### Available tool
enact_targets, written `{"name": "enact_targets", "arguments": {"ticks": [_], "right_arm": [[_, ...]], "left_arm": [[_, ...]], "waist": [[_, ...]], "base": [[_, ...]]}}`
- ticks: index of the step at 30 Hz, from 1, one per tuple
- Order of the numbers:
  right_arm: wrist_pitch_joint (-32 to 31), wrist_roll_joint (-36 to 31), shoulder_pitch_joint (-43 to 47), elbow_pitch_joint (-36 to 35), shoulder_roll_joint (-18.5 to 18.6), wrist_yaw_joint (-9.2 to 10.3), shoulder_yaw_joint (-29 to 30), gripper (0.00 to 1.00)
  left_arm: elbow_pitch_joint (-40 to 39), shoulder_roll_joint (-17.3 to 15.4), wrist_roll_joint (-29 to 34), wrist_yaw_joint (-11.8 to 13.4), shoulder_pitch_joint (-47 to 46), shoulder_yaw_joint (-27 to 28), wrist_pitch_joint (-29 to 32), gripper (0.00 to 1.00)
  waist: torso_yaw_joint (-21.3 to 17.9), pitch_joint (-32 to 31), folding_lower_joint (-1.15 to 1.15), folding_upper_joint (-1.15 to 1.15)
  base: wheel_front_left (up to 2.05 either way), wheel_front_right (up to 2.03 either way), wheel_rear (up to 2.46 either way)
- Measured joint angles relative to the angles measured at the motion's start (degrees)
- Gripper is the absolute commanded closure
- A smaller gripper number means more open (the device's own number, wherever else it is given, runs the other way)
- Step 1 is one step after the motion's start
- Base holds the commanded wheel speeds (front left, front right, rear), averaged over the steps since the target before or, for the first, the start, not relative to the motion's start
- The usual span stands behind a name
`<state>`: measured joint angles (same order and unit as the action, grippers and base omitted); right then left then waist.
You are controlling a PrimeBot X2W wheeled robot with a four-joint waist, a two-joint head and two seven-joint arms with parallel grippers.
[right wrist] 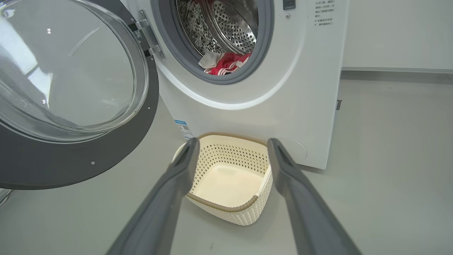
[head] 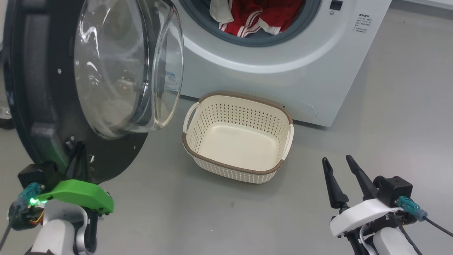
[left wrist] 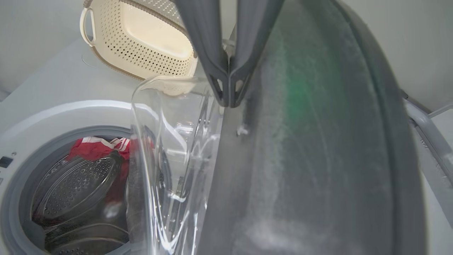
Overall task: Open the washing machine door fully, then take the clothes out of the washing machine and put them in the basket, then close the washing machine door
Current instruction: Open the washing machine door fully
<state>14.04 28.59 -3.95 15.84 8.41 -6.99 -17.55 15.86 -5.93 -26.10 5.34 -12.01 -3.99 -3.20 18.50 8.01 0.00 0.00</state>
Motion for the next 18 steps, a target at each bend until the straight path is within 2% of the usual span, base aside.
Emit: {"name": "enact_targets", "arguments": {"ticks": [18], "right_arm": [[-0.69,-0.6,-3.21,-1.7,3.28,0.0,-0.02,0.0]], "left_arm": [[2.04,-4.35,-3.66,0.43,-4.3,9.17,-1.14,1.0]], "waist": [[-0.44,6.62,0.0,0.0]], "base": [[0.0,0.0,0.0]]}}
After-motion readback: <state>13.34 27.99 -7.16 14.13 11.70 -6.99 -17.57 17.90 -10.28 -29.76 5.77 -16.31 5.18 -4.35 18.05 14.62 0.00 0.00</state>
